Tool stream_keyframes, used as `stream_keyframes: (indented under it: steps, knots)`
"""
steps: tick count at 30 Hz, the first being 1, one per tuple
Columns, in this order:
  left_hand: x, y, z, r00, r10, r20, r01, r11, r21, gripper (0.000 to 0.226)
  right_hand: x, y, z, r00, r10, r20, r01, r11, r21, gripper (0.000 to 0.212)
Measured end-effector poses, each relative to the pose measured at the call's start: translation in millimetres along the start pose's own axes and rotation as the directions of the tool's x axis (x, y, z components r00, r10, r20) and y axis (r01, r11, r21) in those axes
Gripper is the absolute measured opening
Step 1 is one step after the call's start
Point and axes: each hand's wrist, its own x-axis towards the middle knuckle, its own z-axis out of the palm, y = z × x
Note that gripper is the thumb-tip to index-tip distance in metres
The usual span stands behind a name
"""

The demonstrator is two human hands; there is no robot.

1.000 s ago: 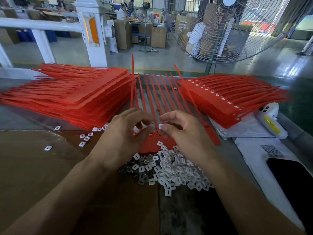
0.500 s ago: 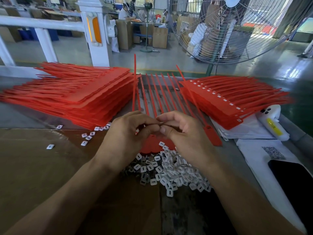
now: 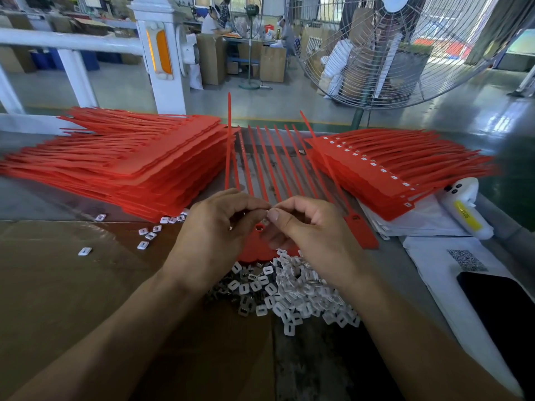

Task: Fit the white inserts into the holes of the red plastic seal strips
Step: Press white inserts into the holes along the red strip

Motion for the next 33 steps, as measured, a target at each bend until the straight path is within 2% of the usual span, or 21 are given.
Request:
stream_keyframes:
  steps: [4, 9, 17, 20, 26, 33]
  knots:
    - [0, -1, 2, 0.999, 0.037, -0.017, -0.037, 0.999, 0.018, 0.017, 0, 1, 0, 1.000, -0.020, -0.015, 0.020, 1.000, -0.017, 0.013]
    - [-1, 3, 4, 0.997, 0.072, -0.040, -0.069, 0.994, 0.083, 0.032, 3, 3, 0, 0.998, -0.042, -0.056, 0.039, 0.998, -0.049, 0.015]
    - [1, 5, 1, 0.992, 0.118, -0.040, -0.110, 0.978, 0.175, 0.014, 2, 2, 0, 0.999, -0.023, -0.046, 0.023, 1.000, -0.003, 0.016]
    - [3, -3, -4, 0.996, 0.057, -0.062, -0.043, 0.978, 0.202, 0.009, 2, 3, -1, 0.996, -0.018, -0.082, 0.015, 0.999, -0.029, 0.015]
    - [5, -23, -13, 0.982, -0.186, -0.028, 0.186, 0.940, 0.286, 0.009, 2, 10, -7, 0.988, 0.009, -0.156, -0.029, 0.992, -0.127, 0.014]
    - [4, -17, -6, 0.971, -0.233, 0.053, 0.195, 0.902, 0.386, 0.011, 5, 12, -6, 0.993, 0.031, -0.115, -0.052, 0.981, -0.188, 0.011]
